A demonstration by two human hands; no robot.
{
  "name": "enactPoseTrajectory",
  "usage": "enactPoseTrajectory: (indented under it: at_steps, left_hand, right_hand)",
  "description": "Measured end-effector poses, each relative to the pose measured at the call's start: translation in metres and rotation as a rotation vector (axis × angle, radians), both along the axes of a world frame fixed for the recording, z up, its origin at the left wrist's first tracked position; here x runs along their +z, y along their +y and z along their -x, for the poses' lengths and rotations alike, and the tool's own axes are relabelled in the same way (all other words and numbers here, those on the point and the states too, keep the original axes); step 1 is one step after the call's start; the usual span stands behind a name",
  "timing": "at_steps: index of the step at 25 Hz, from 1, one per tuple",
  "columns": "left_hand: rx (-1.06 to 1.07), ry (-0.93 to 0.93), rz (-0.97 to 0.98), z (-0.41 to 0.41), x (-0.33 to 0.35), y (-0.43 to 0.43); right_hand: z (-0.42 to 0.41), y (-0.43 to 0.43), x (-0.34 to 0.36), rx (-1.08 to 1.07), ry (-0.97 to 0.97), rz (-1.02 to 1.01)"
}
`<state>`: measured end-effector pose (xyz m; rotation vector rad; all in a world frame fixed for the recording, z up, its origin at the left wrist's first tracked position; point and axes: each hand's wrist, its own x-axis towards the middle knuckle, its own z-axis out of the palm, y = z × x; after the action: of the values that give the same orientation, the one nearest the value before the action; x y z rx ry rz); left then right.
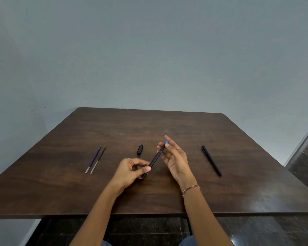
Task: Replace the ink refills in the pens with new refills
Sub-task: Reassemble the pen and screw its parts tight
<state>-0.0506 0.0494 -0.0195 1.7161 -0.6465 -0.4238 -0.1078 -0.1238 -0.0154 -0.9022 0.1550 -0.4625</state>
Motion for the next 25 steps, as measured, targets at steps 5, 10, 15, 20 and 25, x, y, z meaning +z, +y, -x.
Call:
enactPoseTrajectory:
  at_steps: [5,10,15,20,25]
  left_hand:
    - [-0.022,0.047,0.003,-0.0018,0.0013,0.0016]
    - [-0.027,0.051,0.002,-0.0021,0.0,0.0015]
    - [-0.021,0.044,0.008,-0.0027,-0.0009,0.0009]
    - [-0.005,0.044,0.039,-0.0022,-0.0007,0.0008]
    - [-0.001,0.051,0.054,-0.0021,-0.0008,0.0023]
  right_hand:
    - [0.0015,-0.0013,-0.0006,0.048,0.023,-0.001]
    - [0.0013,-0.0018,-0.0013,0.033,0.019,0.004]
    - [0.0014,-0.0003,-0.0002,0.028,0.033,0.029]
    - [0.0014,0.0019,0.0009,0.09,0.036,0.043]
    - [0.0029,-0.0002,0.0004,0.106,0.014,0.03]
